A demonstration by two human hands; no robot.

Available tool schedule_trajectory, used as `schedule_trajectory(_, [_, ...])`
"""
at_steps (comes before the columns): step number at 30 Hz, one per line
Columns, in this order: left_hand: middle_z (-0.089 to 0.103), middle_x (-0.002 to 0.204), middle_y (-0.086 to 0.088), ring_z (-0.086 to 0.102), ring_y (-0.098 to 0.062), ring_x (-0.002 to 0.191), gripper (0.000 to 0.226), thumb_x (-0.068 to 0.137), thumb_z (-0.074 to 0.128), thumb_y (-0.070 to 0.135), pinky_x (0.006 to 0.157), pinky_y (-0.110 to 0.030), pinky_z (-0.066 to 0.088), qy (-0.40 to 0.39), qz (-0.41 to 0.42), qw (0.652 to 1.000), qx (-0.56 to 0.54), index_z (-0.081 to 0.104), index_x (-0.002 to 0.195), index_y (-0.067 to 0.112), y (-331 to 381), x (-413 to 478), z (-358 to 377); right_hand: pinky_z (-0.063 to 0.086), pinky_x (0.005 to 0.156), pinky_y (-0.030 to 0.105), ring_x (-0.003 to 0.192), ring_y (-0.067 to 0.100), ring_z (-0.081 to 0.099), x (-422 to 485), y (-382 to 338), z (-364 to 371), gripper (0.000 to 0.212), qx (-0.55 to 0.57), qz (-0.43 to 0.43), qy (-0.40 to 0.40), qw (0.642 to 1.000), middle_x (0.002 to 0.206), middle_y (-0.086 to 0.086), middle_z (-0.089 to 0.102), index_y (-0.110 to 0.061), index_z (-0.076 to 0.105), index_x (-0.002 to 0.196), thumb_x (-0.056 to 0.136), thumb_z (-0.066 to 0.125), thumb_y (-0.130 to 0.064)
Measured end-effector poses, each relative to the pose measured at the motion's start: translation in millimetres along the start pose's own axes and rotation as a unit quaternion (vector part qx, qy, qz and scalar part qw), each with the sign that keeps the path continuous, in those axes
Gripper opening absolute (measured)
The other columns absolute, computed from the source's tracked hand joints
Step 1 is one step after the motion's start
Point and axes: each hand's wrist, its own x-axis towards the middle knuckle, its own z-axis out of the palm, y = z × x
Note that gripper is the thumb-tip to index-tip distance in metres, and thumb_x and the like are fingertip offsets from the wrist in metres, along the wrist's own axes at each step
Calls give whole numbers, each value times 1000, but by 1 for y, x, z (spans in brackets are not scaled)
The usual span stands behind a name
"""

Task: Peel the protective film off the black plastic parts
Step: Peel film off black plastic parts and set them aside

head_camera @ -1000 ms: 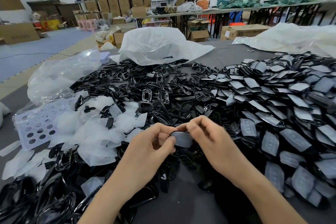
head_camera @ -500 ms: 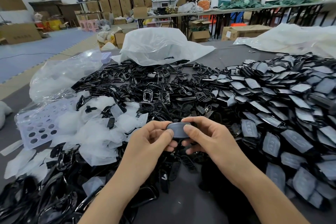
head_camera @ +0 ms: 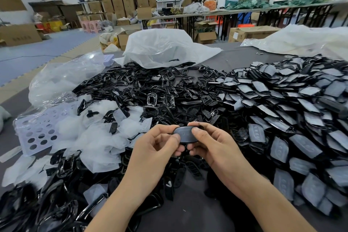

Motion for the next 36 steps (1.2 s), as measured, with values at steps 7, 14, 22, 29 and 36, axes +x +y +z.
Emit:
schedule_trajectory(7, [74,74,-6,71,-14,71,12,94,64,6,69,-18,55,-2,2,1000,-2,72,97,15,-3,0,3,54,62,23,67,13,65,-1,2,3,17,3,-5,19,1000,86,8,73,-26,78,93,91,61,-23])
schedule_trajectory(14, [73,74,-8,69,-16,68,14,93,64,6,68,-17,55,8,6,1000,-7,72,94,17,-4,0,2,56,61,21,65,13,66,-3,0,8,14,41,-10,11,999,85,10,73,-23,79,92,80,73,-28])
schedule_trajectory(22, [74,73,-5,71,-15,70,18,92,65,7,69,-17,55,6,13,999,30,73,93,22,-5,-1,2,54,67,18,76,8,68,-8,-1,0,13,-213,-110,42,970,93,-8,74,-35,74,101,91,72,-28])
schedule_trajectory(29, [74,72,0,71,-12,70,18,92,64,8,73,-22,55,18,18,995,98,72,94,24,-13,0,4,57,73,28,88,10,66,-9,8,-8,17,-618,-410,108,662,108,-9,68,-22,75,109,99,64,-29])
schedule_trajectory(36, [72,72,1,69,-18,74,16,92,66,18,74,-27,56,27,37,990,130,70,91,33,-16,0,5,53,76,26,88,9,62,-10,4,-4,14,-623,-406,106,660,101,-10,67,-21,73,96,98,65,-33])
